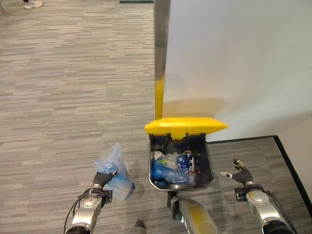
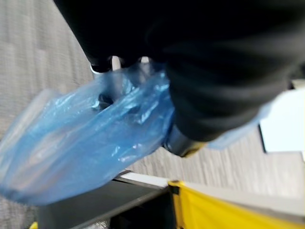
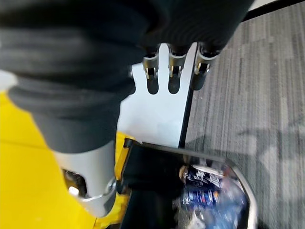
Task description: Gather garbage on tea table into small bin, then transfer packed bag to large trash can.
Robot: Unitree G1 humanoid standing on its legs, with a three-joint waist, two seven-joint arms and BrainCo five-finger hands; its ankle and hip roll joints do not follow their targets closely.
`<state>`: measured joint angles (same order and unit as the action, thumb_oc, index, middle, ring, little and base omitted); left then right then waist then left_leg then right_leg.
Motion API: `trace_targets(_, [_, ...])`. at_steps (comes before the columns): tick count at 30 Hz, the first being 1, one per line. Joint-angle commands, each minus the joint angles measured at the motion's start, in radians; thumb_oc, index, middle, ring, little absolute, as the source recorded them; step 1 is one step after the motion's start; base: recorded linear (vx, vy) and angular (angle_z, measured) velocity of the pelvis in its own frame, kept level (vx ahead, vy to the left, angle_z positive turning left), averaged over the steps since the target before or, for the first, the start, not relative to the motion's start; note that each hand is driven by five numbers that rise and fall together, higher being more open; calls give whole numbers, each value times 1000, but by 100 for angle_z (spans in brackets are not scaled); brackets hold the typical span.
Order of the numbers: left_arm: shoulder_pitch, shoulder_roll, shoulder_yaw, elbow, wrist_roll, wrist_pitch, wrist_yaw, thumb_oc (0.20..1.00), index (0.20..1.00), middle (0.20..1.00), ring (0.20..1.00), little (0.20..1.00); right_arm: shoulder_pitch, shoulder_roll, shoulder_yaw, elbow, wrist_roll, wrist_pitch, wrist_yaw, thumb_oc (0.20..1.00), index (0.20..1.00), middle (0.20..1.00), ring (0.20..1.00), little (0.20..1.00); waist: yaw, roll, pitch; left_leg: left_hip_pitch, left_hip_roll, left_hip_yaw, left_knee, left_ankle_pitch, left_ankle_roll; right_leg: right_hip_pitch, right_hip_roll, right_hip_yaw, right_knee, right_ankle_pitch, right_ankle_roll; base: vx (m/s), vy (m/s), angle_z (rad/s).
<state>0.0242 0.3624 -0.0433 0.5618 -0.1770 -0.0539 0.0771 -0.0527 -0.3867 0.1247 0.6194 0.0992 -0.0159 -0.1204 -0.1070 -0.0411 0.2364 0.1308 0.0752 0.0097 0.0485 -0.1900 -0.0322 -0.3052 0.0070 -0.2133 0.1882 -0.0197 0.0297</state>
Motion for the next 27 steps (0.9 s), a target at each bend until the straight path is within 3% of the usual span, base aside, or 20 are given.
trace_targets(1, [48,52,-8,-60,-11,-51,-15,200,200,200,200,200,21,36,45,-30,12,-38,16,1000,1000,1000,1000,1000,20,-37,-60,36,-128,22,73,-157,40,-43,-74,65,-178,180,126,-31,23,-10])
trace_targets(14, [-25,40,-109,-78,-5,-79,-31,200,200,200,200,200,-236,94,250,-92,53,-62,67,1000,1000,1000,1000,1000,74,-34,-46,45,-150,10,58,-156,56,-45,-96,55,-190,198,125,-8,4,-4])
trace_targets(20, [-122,67,-198,-118,-32,-104,-26,200,200,200,200,200,-467,81,315,-46,65,-57,37,1000,1000,1000,1000,1000,97,-49,-33,35,-147,2,63,-157,53,-47,-102,38,-192,199,120,0,-26,7])
trace_targets(27, [-239,84,-321,-169,-34,-122,-44,200,200,200,200,200,-624,30,329,47,80,-49,3,1000,1000,1000,1000,1000,90,-66,-19,18,-144,9,68,-157,50,-65,-101,37,-188,202,121,-5,-15,1])
